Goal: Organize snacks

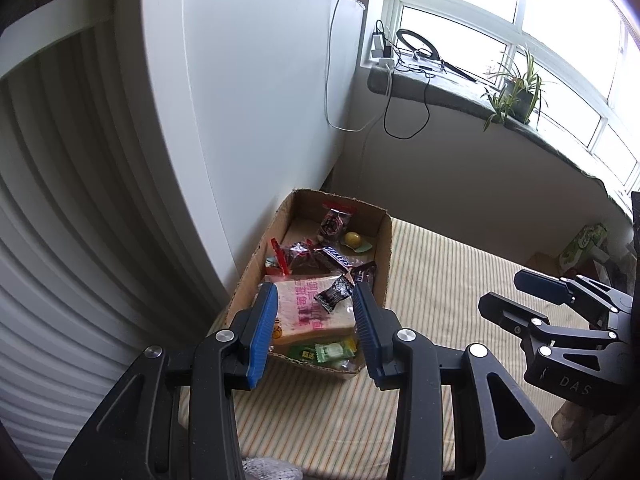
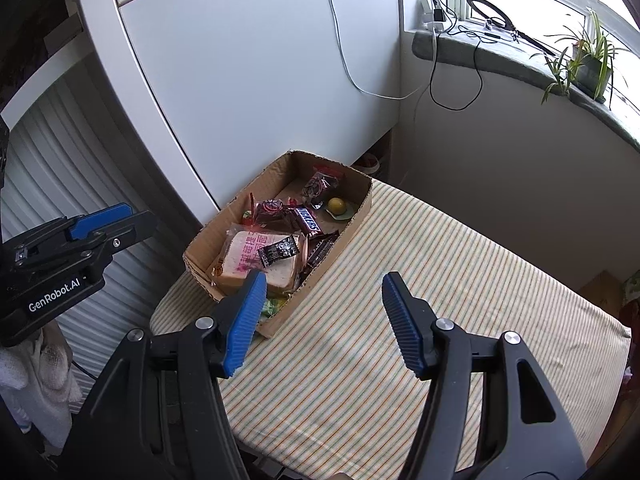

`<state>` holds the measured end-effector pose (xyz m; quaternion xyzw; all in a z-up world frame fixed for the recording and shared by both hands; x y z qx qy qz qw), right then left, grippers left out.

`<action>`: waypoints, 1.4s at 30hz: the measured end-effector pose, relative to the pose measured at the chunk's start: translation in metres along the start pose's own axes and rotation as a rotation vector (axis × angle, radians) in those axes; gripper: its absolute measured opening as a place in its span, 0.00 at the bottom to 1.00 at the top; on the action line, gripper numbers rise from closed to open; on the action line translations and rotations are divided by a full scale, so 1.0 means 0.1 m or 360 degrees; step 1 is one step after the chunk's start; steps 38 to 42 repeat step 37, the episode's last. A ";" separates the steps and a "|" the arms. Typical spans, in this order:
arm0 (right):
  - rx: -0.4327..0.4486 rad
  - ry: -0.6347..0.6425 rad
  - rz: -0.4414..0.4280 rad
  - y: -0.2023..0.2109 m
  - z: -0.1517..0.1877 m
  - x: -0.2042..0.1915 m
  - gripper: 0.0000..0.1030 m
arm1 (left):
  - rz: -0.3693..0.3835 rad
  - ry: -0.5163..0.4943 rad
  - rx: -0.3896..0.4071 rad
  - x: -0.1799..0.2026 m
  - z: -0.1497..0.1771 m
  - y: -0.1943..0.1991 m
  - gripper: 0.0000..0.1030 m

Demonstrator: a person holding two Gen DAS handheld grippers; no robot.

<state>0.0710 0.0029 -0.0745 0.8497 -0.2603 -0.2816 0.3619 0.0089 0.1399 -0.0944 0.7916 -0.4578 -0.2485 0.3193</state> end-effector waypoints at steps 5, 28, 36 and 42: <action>0.0010 -0.0012 0.0008 0.02 0.01 0.02 0.61 | 0.0014 -0.0011 -0.0005 0.03 0.01 0.02 0.37; 0.0008 -0.0071 0.0016 0.01 0.09 0.03 0.61 | 0.0024 -0.0019 -0.0009 0.08 0.02 0.06 0.37; 0.0007 -0.0105 0.0032 0.00 0.14 0.08 0.61 | 0.0010 -0.0036 0.0013 0.11 0.04 0.07 0.37; 0.0006 -0.0115 0.0036 0.00 0.15 0.11 0.61 | 0.0022 -0.0040 0.0011 0.12 0.05 0.07 0.37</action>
Point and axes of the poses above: each gripper's, at about its wrist camera, not at the fingertips, and y roughly against the way its jaws point, x to its right, z to its underside, the point moved 8 cm from there along -y, roughly the way its jaws point, and after that the axes turned 14 degrees about -z, right-handed, at the moved point
